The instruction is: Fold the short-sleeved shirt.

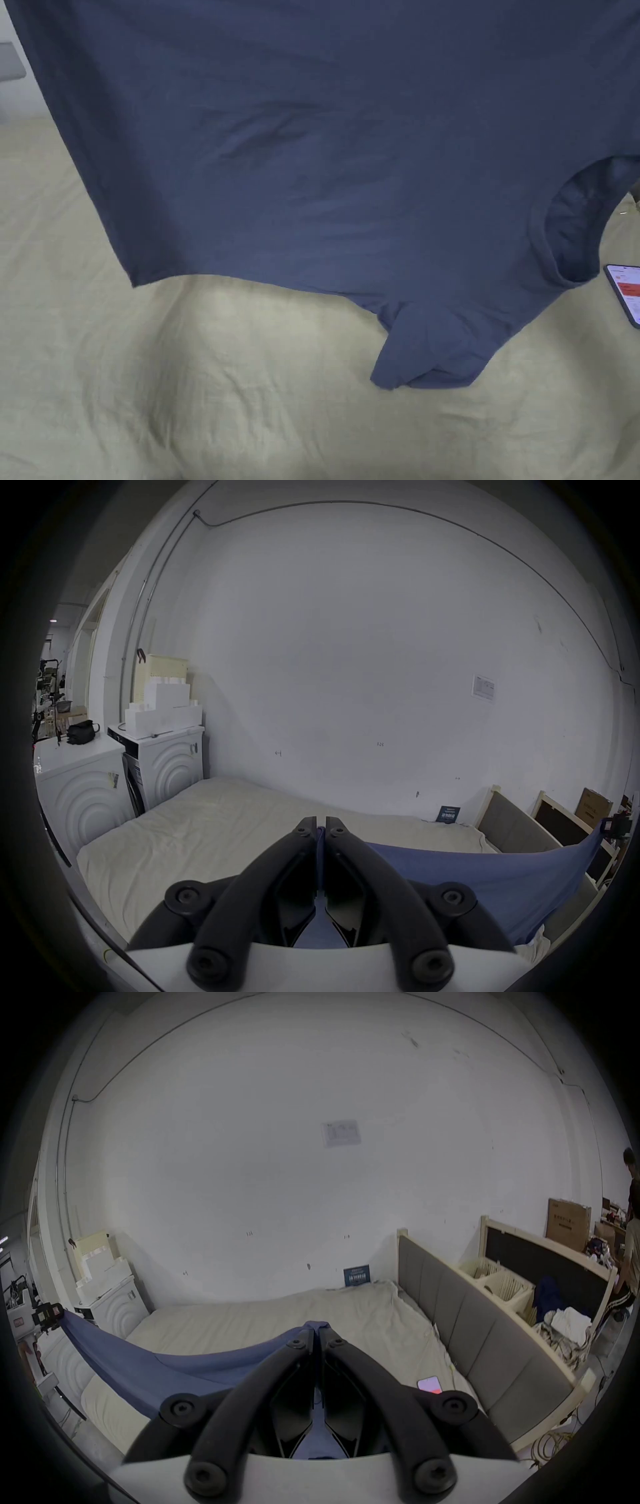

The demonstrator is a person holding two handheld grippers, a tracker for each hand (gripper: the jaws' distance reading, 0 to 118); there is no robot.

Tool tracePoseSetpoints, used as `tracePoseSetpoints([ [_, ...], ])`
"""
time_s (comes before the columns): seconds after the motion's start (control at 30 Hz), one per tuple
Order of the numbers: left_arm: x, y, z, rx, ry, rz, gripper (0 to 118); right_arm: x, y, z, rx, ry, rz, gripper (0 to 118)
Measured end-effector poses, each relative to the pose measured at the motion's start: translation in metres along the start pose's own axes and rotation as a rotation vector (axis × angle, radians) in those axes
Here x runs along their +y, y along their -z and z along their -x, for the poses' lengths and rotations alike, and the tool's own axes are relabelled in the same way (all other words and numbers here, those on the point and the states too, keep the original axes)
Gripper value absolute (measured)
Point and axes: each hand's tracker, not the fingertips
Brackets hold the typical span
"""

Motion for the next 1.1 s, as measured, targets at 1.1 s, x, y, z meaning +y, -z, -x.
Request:
tracePoseSetpoints([
  [1.1, 0.039, 0.314, -0.099, 0.264, 0.011, -0.157, 0, 0.141, 0.297, 0.088, -0.277, -0.067, -0.187, 1],
])
